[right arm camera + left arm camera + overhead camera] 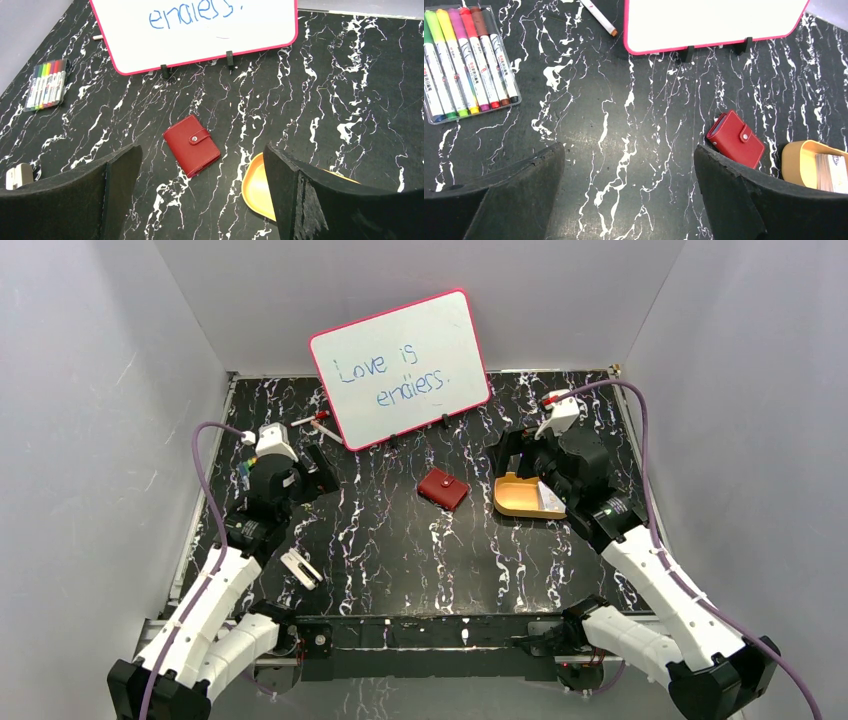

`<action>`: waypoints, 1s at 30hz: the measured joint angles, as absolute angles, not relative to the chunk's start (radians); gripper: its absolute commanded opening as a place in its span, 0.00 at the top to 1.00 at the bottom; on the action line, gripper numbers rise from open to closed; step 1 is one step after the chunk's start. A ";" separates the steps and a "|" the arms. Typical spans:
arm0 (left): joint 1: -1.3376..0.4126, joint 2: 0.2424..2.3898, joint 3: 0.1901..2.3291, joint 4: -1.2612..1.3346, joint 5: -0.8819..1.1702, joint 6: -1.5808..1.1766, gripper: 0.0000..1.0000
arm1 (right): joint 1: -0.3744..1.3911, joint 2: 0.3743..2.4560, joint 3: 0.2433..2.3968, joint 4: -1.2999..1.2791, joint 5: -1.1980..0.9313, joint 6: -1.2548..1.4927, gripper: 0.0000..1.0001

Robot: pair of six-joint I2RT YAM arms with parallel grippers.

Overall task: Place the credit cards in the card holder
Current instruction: Move the card holder to the center of the board.

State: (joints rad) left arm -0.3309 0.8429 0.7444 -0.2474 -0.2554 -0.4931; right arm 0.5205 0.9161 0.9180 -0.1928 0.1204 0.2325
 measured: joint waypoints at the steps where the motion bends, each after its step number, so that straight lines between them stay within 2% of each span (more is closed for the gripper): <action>1: -0.330 0.840 0.744 -0.244 -0.253 -0.495 0.02 | 0.522 0.914 0.918 -0.193 0.121 0.232 0.00; 9: -0.328 0.805 0.727 -0.231 -0.244 -0.511 0.02 | 0.524 0.909 0.920 -0.210 0.119 0.228 0.00; 20: -0.323 0.812 0.698 -0.161 -0.095 -0.509 0.03 | 0.570 1.122 0.970 -0.266 0.044 0.322 0.21; 30: -0.323 0.831 0.698 -0.152 -0.036 -0.510 0.04 | 0.613 1.361 0.939 -0.182 0.012 0.437 0.34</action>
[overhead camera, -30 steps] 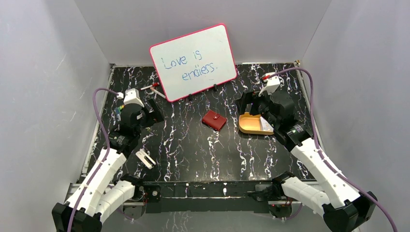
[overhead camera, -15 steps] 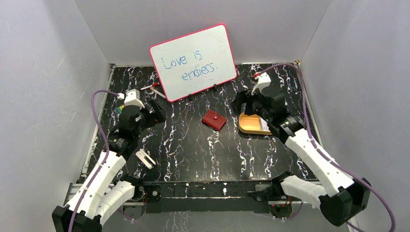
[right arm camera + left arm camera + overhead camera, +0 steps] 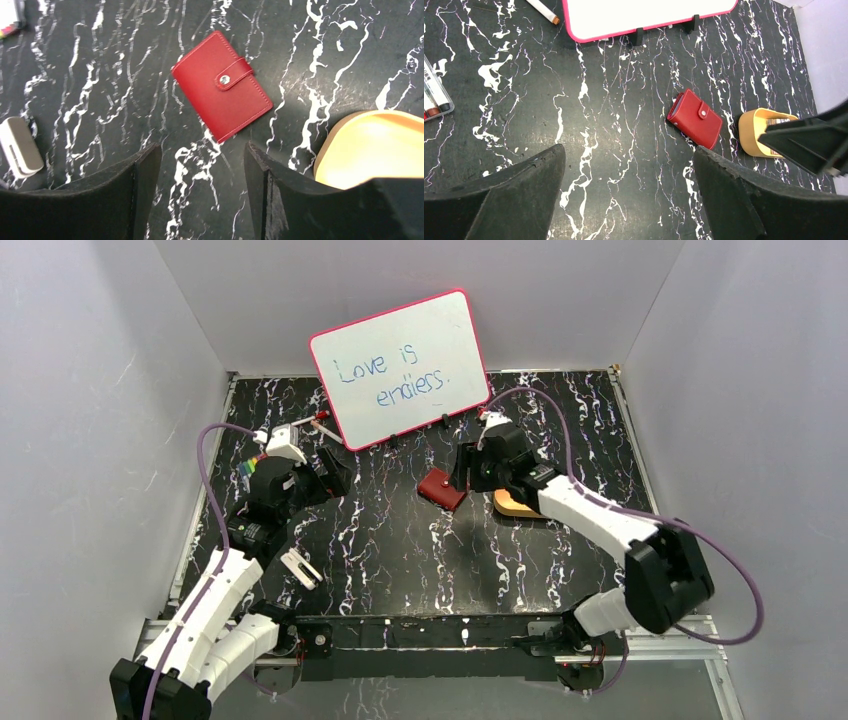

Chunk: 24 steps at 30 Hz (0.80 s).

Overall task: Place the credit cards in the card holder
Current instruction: Move the card holder to the center of the board.

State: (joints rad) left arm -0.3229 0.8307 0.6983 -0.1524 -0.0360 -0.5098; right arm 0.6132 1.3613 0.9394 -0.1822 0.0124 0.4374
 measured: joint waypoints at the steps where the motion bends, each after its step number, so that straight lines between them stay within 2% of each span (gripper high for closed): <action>1: -0.323 0.832 0.698 -0.152 -0.036 -0.510 0.05 | 0.603 1.393 0.943 -0.170 0.006 0.436 0.36; 5: -0.323 0.832 0.698 -0.152 -0.035 -0.510 0.05 | 0.545 1.522 0.955 -0.114 -0.041 0.431 0.38; 13: -0.324 0.830 0.698 -0.152 -0.034 -0.511 0.04 | 0.467 1.720 1.009 0.001 -0.137 0.411 0.24; 24: -0.331 0.824 0.698 -0.149 -0.025 -0.510 0.05 | 0.446 1.866 1.115 0.051 -0.252 0.389 0.24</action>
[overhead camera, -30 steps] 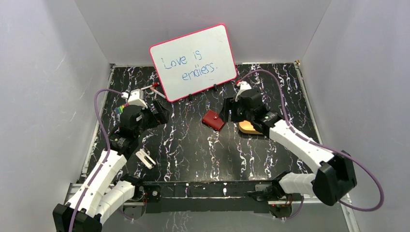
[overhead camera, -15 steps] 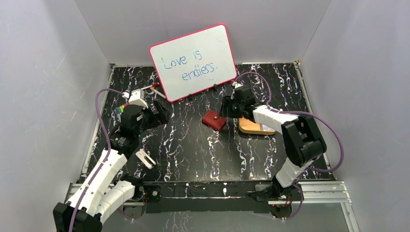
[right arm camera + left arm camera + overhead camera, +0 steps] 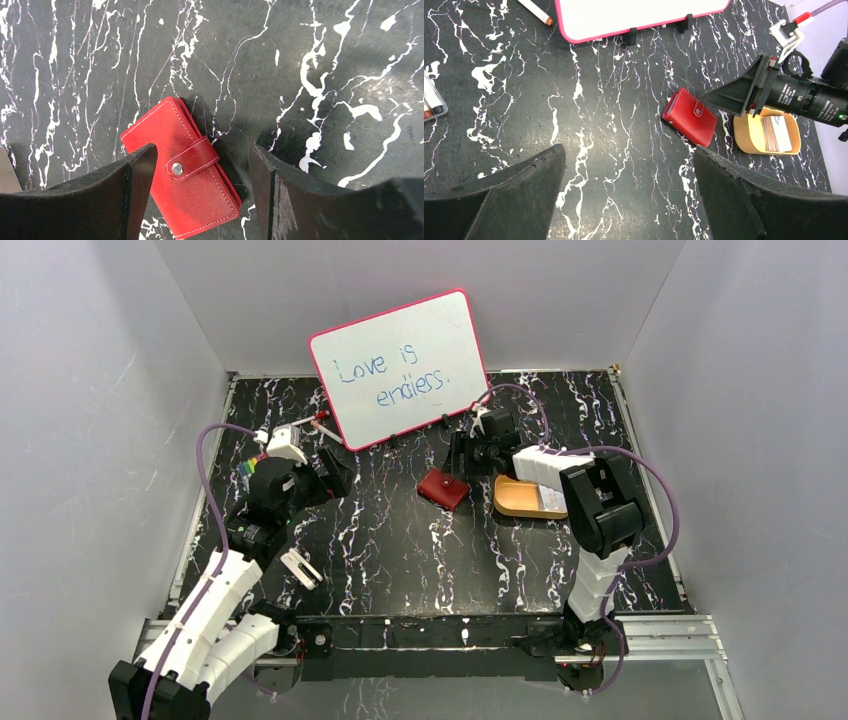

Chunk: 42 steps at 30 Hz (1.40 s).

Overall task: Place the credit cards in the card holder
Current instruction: Move the card holder to the center of the board.

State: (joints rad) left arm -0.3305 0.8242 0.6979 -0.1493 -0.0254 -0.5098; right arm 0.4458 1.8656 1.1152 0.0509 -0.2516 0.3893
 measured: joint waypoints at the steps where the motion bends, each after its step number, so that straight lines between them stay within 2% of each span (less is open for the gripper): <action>1: -0.331 0.823 0.698 -0.149 -0.025 -0.510 0.05 | 0.447 1.870 1.115 0.049 -0.253 0.389 0.24; 3: -0.331 0.820 0.698 -0.149 -0.025 -0.510 0.05 | 0.453 1.879 1.115 0.045 -0.253 0.388 0.24; 12: -0.331 0.815 0.698 -0.149 -0.021 -0.510 0.05 | 0.507 1.883 1.100 0.039 -0.217 0.388 0.39; 21: -0.331 0.814 0.698 -0.149 -0.016 -0.511 0.05 | 0.614 1.717 0.887 0.064 -0.162 0.415 0.50; 24: -0.331 0.815 0.698 -0.149 -0.013 -0.513 0.05 | 0.649 1.657 0.816 0.073 -0.139 0.444 0.49; 28: -0.332 0.825 0.698 -0.142 0.007 -0.517 0.05 | 0.684 1.615 0.784 0.060 -0.116 0.474 0.29; 31: -0.336 0.840 0.698 -0.142 0.014 -0.517 0.06 | 0.703 1.576 0.784 0.001 -0.075 0.469 0.23; 33: -0.336 0.847 0.698 -0.143 0.016 -0.517 0.06 | 0.715 1.539 0.789 -0.059 -0.035 0.460 0.23; 38: -0.336 0.854 0.698 -0.143 0.016 -0.517 0.06 | 0.770 1.495 0.891 -0.201 0.083 0.393 0.36; 42: -0.336 0.867 0.698 -0.143 0.016 -0.517 0.06 | 0.838 1.524 0.975 -0.258 0.158 0.335 0.42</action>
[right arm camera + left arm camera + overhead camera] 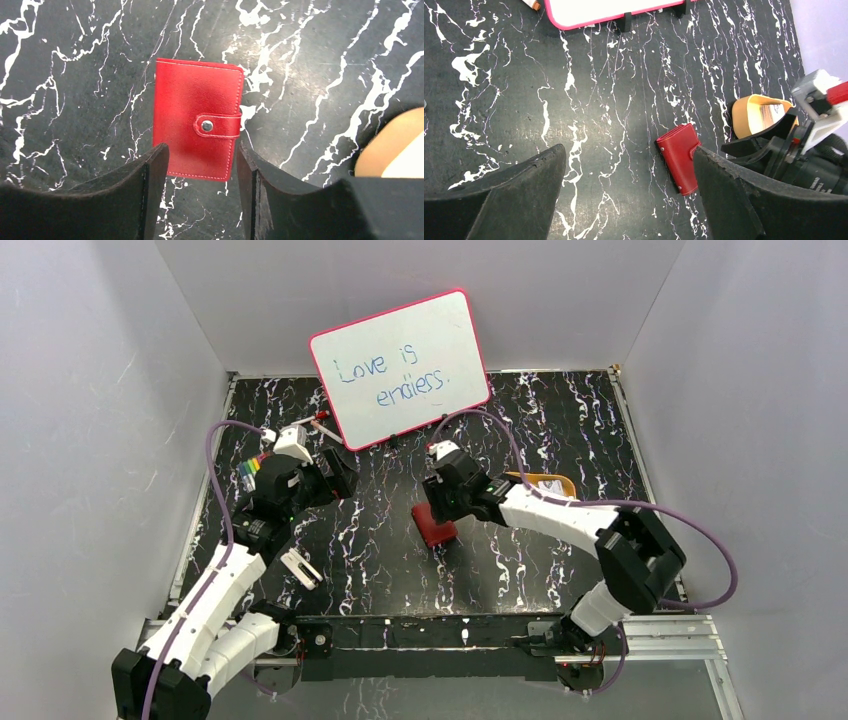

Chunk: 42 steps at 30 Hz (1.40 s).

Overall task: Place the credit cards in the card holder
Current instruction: Move the card holder to the center of the board, then open the card holder at the center of the board.

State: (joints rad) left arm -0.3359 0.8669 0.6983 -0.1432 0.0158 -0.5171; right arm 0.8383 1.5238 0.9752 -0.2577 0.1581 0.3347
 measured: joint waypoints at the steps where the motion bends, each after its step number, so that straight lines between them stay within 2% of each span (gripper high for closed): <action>1: -0.336 0.869 0.698 -0.143 0.016 -0.517 0.06 | 0.850 1.545 0.994 -0.266 0.174 0.321 0.43; 9: -0.336 0.881 0.698 -0.144 0.016 -0.517 0.06 | 0.895 1.688 1.046 -0.305 0.245 0.281 0.45; 17: -0.336 0.883 0.698 -0.144 0.018 -0.517 0.06 | 0.909 1.744 1.117 -0.316 0.304 0.262 0.45; 30: -0.336 0.883 0.698 -0.144 0.019 -0.517 0.06 | 0.940 1.787 1.150 -0.345 0.365 0.258 0.54; 37: -0.336 0.883 0.698 -0.144 0.019 -0.517 0.06 | 0.960 1.787 1.151 -0.369 0.402 0.259 0.48; 42: -0.336 0.883 0.698 -0.144 0.019 -0.517 0.06 | 0.971 1.787 1.166 -0.400 0.413 0.258 0.48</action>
